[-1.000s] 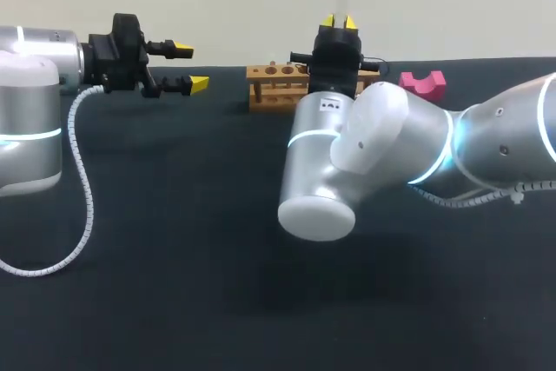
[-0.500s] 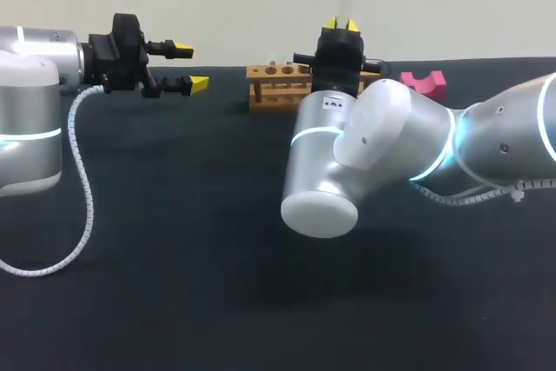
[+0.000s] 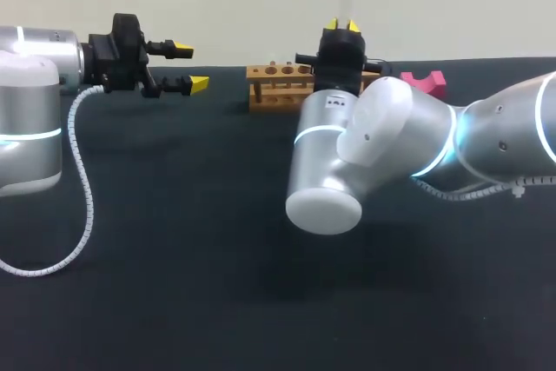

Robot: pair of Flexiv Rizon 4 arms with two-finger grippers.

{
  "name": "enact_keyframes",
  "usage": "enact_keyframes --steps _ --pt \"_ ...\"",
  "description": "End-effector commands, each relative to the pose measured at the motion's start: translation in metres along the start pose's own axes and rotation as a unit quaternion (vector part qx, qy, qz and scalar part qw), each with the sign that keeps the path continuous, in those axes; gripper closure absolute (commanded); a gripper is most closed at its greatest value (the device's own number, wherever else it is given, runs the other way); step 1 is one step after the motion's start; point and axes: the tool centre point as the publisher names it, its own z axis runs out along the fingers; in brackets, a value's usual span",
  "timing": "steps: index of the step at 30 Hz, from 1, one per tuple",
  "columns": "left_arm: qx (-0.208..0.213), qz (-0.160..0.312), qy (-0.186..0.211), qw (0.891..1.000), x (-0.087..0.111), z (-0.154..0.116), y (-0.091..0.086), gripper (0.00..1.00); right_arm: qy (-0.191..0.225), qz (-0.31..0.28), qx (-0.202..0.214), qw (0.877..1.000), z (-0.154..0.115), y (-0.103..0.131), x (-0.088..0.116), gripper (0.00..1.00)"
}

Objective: Grasp the test tube, adjust it, and insert it.

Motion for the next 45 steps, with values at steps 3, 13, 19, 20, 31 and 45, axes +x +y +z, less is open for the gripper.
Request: enact_keyframes --steps 3,13,19,20,31,45 --pt "0.002 0.000 0.001 1.000 0.000 0.001 0.002 0.00 0.002 -0.001 -0.002 1.000 0.002 -0.001 0.005 1.00" --pt "0.002 0.000 0.001 1.000 0.000 0.001 0.002 0.00 0.008 -0.004 0.000 1.000 0.002 -0.004 0.019 1.00" --pt "0.002 0.000 0.001 1.000 0.000 0.001 0.002 0.00 0.018 -0.004 0.001 1.000 0.002 -0.003 0.027 1.00" --pt "0.002 0.000 0.001 1.000 0.000 0.001 0.002 0.00 0.018 -0.004 0.000 1.000 0.002 -0.003 0.028 1.00" --pt "0.002 0.000 0.001 1.000 0.000 0.001 0.002 0.00 0.031 0.001 -0.002 1.000 0.001 -0.001 0.039 1.00" --pt "0.002 0.000 0.001 1.000 0.000 0.001 0.002 0.00 0.043 0.003 -0.007 0.999 -0.002 0.002 0.051 0.75"
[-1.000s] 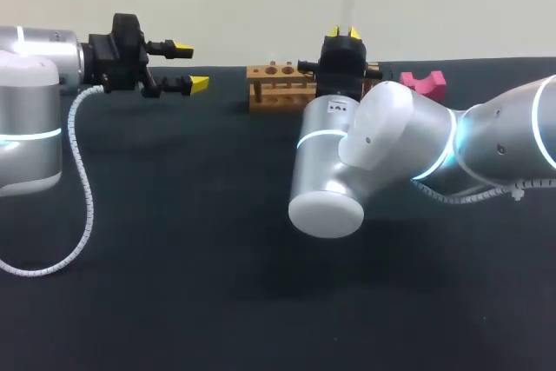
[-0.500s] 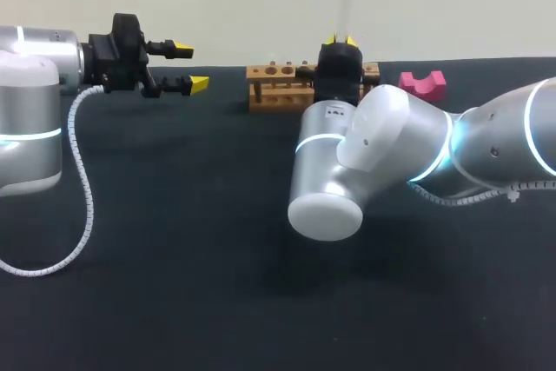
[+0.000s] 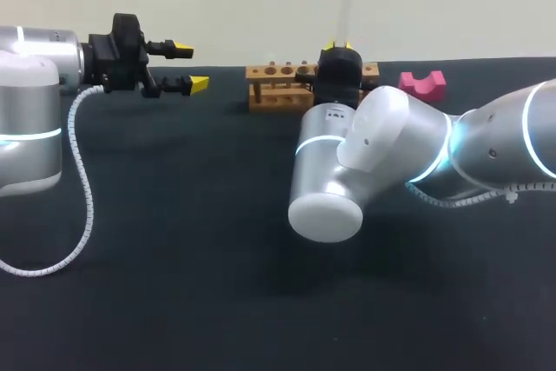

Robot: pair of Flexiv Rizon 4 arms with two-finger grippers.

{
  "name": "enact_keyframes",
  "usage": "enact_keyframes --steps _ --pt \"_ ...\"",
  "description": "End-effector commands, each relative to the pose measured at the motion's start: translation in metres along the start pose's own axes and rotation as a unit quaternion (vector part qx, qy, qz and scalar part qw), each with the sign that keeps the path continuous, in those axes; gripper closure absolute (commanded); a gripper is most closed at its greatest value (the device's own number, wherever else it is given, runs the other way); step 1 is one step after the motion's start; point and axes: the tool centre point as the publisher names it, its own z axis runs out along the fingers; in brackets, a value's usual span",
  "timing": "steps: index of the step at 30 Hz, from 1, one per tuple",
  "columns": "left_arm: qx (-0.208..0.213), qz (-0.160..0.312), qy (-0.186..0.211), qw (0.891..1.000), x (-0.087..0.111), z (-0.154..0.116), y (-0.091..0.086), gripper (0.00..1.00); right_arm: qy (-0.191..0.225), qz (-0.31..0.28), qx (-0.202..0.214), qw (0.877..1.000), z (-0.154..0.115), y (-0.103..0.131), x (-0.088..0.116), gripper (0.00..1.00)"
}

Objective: Grasp the test tube, adjust it, and insert it.

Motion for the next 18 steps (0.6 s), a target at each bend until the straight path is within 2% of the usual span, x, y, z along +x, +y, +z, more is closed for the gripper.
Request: enact_keyframes --steps 1,2,6,11,12,13,14,15,18 --pt "0.002 0.000 0.001 1.000 -0.0002 0.0005 0.0018 0.00 0.002 0.001 -0.002 1.000 0.0004 0.0024 0.0028 0.72" --pt "0.002 0.000 0.001 1.000 -0.0002 0.0005 0.0018 0.00 0.003 0.001 -0.002 1.000 0.0003 0.0027 0.0034 0.66" --pt "0.002 0.000 0.001 1.000 -0.0002 0.0005 0.0018 0.00 0.004 0.000 -0.003 1.000 -0.0001 0.0035 0.0049 0.65" --pt "0.002 0.000 0.001 1.000 -0.0002 0.0005 0.0018 0.00 0.005 -0.001 -0.002 1.000 -0.0006 0.0031 0.0053 0.53" --pt "0.002 0.000 0.001 1.000 -0.0002 0.0005 0.0018 0.00 0.005 -0.002 -0.002 1.000 -0.0009 0.0028 0.0048 0.47" --pt "0.002 0.000 0.001 1.000 -0.0002 0.0005 0.0018 0.00 0.004 -0.002 -0.001 1.000 -0.0013 0.0026 0.0038 0.21" --pt "0.002 0.000 0.001 1.000 -0.0002 0.0005 0.0018 0.00 0.004 -0.002 -0.001 1.000 -0.0015 0.0026 0.0032 0.17" --pt "0.002 0.000 0.001 1.000 -0.0002 0.0005 0.0018 0.00 0.003 -0.002 -0.001 1.000 -0.0019 0.0024 0.0022 0.00" --pt "0.002 0.000 0.001 1.000 -0.0002 0.0005 0.0018 0.00 0.001 -0.001 0.001 1.000 -0.0042 0.0015 -0.0032 0.00"
